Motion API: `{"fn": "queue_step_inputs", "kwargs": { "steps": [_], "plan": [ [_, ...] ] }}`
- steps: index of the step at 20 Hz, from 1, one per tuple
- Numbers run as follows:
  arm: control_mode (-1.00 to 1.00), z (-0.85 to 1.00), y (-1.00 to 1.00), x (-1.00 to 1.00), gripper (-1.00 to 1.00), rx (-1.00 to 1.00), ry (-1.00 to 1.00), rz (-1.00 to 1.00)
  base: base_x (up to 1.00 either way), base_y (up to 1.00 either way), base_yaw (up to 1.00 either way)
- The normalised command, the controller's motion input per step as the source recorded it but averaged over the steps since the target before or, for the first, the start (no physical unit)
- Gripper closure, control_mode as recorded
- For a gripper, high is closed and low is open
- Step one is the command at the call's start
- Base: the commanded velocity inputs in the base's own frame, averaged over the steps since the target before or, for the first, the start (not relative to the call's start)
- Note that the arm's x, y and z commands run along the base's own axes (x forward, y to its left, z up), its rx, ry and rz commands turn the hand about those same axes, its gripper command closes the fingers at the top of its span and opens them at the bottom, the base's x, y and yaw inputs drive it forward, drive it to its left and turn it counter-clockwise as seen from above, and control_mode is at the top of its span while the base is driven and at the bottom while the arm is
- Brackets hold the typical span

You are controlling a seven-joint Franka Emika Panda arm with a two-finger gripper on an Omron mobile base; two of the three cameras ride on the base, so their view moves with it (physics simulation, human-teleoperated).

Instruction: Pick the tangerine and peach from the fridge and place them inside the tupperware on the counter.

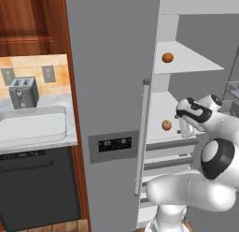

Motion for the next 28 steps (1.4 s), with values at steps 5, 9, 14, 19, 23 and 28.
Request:
{"fn": "queue_step_inputs", "kwargs": {
  "steps": [5, 9, 14, 19, 23, 28],
  "plan": [
    [-1.0, 0.0, 0.0, 0.04, -1.0, 0.0, 0.0, 0.1, 0.0, 0.0, 0.0],
    [-1.0, -0.02, -0.02, 0.08, -1.0, 0.0, 0.0, 0.1, 0.0, 0.0, 0.0],
    [-1.0, -0.09, -0.01, 0.14, -1.0, 0.0, 0.0, 0.1, 0.0, 0.0, 0.0],
    [-1.0, -0.14, 0.0, 0.18, -1.0, 0.0, 0.0, 0.09, 0.0, 0.0, 0.0],
    [-1.0, -0.12, -0.03, 0.17, -1.0, 0.0, 0.0, 0.08, 0.0, 0.0, 0.0],
    [-1.0, -0.1, -0.07, 0.17, -1.0, 0.0, 0.0, 0.07, 0.0, 0.0, 0.0]
  ]
}}
